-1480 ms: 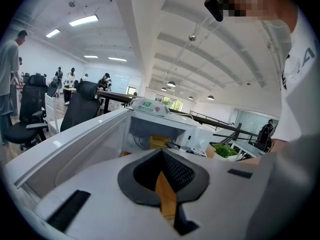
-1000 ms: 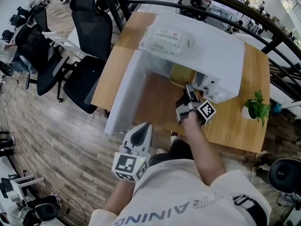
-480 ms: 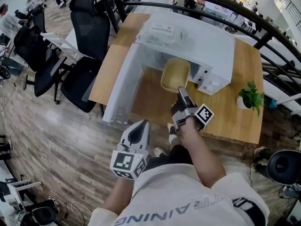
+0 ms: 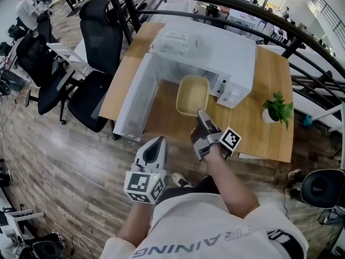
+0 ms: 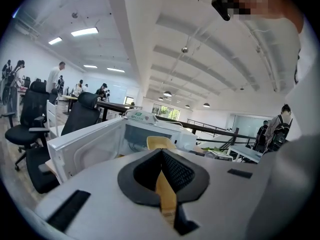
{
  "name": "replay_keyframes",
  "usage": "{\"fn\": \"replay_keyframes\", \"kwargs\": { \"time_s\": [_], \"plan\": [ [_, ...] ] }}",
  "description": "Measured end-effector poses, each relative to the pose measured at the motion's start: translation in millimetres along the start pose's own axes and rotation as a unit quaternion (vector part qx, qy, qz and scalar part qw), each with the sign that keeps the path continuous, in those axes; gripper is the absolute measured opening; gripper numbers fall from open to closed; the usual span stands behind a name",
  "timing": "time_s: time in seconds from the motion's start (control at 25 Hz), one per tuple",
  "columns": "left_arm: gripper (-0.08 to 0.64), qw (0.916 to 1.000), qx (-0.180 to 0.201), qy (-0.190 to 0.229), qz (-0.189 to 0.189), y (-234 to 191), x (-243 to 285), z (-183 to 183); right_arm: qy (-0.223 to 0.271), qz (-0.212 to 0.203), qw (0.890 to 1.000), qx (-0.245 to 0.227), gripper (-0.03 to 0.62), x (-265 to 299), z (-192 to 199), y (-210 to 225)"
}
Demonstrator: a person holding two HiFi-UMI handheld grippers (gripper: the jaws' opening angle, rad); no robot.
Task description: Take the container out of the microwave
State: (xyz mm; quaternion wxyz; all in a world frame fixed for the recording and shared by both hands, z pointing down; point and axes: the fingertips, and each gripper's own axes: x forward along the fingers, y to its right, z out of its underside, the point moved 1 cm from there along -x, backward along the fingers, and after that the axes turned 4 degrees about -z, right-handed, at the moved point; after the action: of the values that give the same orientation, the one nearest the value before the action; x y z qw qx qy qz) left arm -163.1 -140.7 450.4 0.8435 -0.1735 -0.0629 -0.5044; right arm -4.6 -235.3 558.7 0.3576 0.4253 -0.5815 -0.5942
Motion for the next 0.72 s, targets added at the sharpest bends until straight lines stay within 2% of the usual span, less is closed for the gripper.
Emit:
{"fn": "replay_keyframes", "kwargs": {
  "time_s": [0.4,0.72],
  "plan": [
    [0.031,0.9988,0.018,0.018,-0.041,52.9,-15.9,-1.0,-0.035,-0.025,0.999,0.022,0.232,-57.3,-16.6,-31.7],
    [0.031,0.9979,0.018,0.030,-0.054,114.9,-32.5,11.5,-0.062,-0.030,0.997,0.017,0.232,-121.7,-42.9,-54.9]
  ]
}}
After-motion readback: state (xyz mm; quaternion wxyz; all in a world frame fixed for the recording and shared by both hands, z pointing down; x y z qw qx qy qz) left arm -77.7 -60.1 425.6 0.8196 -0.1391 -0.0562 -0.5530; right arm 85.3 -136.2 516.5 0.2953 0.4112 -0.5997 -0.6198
